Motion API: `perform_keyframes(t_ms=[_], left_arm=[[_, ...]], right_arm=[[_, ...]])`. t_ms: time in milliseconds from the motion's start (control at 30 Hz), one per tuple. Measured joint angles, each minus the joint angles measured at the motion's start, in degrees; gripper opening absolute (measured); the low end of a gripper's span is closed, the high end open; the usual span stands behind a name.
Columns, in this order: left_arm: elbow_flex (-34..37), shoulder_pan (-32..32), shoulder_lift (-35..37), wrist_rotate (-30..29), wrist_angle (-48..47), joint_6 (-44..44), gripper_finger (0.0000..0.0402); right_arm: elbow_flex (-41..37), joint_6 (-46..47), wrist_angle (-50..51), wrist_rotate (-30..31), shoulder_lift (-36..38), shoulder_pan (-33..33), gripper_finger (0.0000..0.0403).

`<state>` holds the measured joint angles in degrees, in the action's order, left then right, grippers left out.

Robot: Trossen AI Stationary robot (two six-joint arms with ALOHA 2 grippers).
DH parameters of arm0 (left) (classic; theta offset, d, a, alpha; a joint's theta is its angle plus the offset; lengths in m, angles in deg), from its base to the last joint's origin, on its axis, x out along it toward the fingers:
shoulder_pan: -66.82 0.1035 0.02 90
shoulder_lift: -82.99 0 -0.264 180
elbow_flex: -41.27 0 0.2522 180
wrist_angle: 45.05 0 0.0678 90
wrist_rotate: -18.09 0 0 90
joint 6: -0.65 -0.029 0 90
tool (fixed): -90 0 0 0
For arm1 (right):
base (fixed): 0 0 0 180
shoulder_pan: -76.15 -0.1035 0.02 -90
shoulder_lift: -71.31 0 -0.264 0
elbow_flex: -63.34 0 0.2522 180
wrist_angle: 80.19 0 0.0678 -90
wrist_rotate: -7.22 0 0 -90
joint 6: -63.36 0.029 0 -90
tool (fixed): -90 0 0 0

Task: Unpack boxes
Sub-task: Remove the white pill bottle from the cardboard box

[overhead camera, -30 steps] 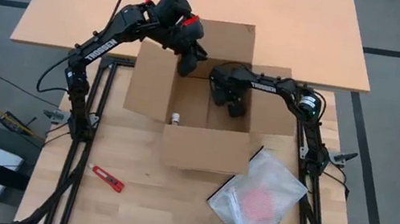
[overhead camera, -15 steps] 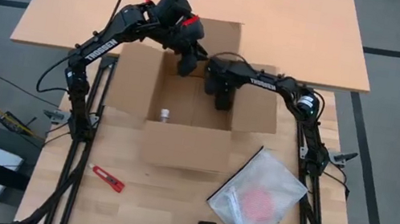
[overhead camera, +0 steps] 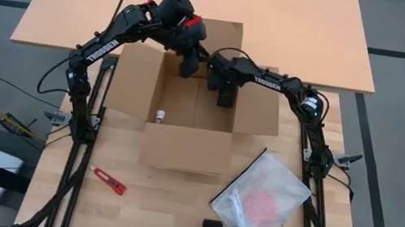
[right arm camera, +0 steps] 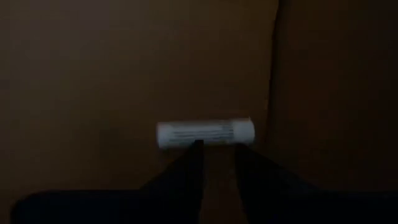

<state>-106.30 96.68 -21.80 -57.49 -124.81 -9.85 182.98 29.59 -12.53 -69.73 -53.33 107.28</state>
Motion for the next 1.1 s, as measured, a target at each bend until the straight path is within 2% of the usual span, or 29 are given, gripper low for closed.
perform_keyframes(t_ms=[100, 233, 433, 600, 767, 867, 967, 1100], left_arm=[[0.00, 0.03, 0.00, 0.01, -1.16, 0.00, 0.0078], [0.00, 0.07, 0.00, 0.11, -1.15, -0.09, 0.0078], [0.00, 0.07, 0.00, 0.81, -1.19, -0.34, 0.0078], [0.00, 0.02, 0.00, 1.01, -0.96, -0.90, 0.0078], [0.00, 0.00, 0.00, 1.25, -0.81, -0.90, 0.0078], [0.00, 0.00, 0.00, 1.31, -0.74, -0.90, 0.0078], [0.00, 0.00, 0.00, 1.31, -0.78, -0.87, 0.0078], [0.00, 0.00, 0.00, 1.31, -0.89, -0.85, 0.0078]], right_arm=[[-3.49, 1.97, -0.07, 3.38, 0.13, 0.66, 0.0130], [-10.12, -0.65, 1.64, 6.24, 0.64, 1.40, 0.0167], [-14.20, -1.36, 2.70, 9.11, 0.71, 0.90, 0.0182], [-12.07, -0.11, -0.19, -0.12, 0.11, 0.48, 0.0175], [-10.80, 4.40, -5.13, -3.76, 0.01, 0.29, 0.0179], [-9.38, 4.38, -5.82, -4.74, -0.22, -0.02, 0.0192], [-7.97, 6.56, -6.96, -8.53, -0.22, -0.02, 0.0212], [-6.28, 14.39, -5.26, -17.85, -0.22, 0.39, 0.0236]])
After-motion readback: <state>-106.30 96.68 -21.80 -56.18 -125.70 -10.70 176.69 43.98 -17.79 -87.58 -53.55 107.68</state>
